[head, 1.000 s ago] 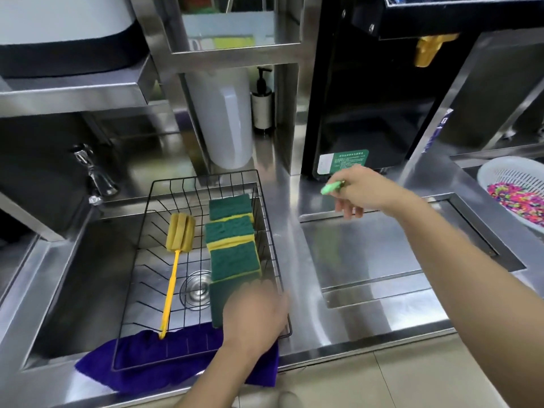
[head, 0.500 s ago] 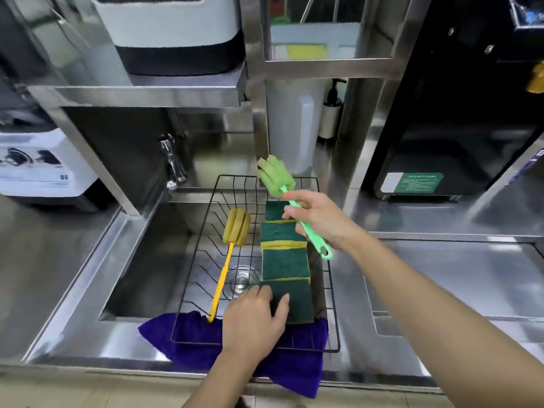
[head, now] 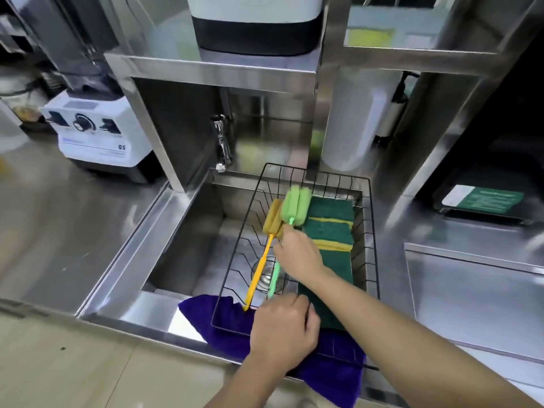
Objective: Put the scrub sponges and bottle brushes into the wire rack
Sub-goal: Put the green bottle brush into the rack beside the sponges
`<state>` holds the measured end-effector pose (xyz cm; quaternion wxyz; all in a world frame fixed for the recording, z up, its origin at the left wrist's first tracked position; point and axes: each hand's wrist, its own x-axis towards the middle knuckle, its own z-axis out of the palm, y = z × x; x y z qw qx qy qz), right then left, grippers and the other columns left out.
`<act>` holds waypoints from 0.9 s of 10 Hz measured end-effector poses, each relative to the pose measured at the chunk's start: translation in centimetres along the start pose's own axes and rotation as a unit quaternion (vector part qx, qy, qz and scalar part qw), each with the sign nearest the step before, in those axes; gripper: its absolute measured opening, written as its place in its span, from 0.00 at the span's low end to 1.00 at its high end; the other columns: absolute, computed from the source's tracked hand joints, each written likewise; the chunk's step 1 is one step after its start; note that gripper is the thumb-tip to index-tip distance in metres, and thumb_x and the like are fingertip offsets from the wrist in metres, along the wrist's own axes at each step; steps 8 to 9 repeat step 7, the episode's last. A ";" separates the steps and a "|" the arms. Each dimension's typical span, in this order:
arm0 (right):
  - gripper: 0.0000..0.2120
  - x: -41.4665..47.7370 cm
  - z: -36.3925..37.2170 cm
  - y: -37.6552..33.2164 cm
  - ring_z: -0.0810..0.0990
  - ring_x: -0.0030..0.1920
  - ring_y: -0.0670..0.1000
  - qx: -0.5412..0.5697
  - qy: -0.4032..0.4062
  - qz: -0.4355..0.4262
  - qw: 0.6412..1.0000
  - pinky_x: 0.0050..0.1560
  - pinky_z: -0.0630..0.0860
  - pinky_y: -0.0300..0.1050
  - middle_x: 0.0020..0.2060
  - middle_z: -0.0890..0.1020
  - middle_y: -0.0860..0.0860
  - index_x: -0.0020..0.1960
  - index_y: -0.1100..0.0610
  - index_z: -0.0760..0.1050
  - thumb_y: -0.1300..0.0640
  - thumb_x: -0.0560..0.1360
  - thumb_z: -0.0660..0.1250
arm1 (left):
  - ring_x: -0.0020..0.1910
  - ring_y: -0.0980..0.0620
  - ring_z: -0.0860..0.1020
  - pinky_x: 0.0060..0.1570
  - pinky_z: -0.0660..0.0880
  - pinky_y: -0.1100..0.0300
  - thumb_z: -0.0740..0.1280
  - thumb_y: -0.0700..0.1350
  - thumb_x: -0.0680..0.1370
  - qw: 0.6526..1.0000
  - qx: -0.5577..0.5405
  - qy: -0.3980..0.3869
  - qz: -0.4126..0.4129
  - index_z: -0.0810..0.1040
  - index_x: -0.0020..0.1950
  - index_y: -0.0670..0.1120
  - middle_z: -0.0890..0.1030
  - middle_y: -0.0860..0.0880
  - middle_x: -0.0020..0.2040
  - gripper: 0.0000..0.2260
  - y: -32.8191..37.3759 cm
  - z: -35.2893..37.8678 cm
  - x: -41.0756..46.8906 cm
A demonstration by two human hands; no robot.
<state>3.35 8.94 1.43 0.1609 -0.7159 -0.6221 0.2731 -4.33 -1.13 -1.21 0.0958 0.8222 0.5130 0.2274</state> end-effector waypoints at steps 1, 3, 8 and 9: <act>0.04 -0.3 0.5 0.3 0.78 0.53 0.65 -0.023 -0.035 -0.004 0.999 0.42 0.70 0.50 0.52 0.80 0.65 0.48 0.63 0.69 0.63 0.75 0.58 | 0.24 0.47 0.71 0.22 0.65 0.60 0.58 0.48 0.71 1.000 0.002 -0.020 -0.008 0.69 0.29 0.45 0.73 0.48 0.26 0.12 -0.2 0.4 0.0; 0.06 0.4 1.0 1.8 0.77 0.55 0.62 -0.091 -0.123 0.004 0.988 0.43 0.68 0.47 0.55 0.78 0.63 0.49 0.60 0.71 0.62 0.73 0.59 | 0.23 0.50 0.70 0.23 0.61 0.62 0.57 0.48 0.72 0.999 0.018 -0.039 -0.005 0.71 0.29 0.46 0.73 0.49 0.26 0.12 -0.1 0.4 0.3; 0.15 0.6 -2.1 1.7 0.78 0.54 0.59 -0.063 -0.141 -0.025 0.988 0.47 0.72 0.49 0.54 0.79 0.58 0.61 0.57 0.72 0.52 0.76 0.60 | 0.22 0.53 0.70 0.22 0.61 0.62 0.58 0.51 0.72 0.999 0.014 -0.042 0.000 0.70 0.29 0.48 0.72 0.52 0.26 0.13 -0.1 0.2 0.3; 0.15 0.6 -2.1 1.7 0.78 0.54 0.59 -0.063 -0.141 -0.025 0.988 0.47 0.72 0.49 0.54 0.79 0.58 0.61 0.57 0.72 0.52 0.76 0.60 | 0.22 0.53 0.70 0.22 0.61 0.62 0.58 0.51 0.72 0.999 0.014 -0.042 0.000 0.70 0.29 0.48 0.72 0.52 0.26 0.13 -0.1 0.2 0.3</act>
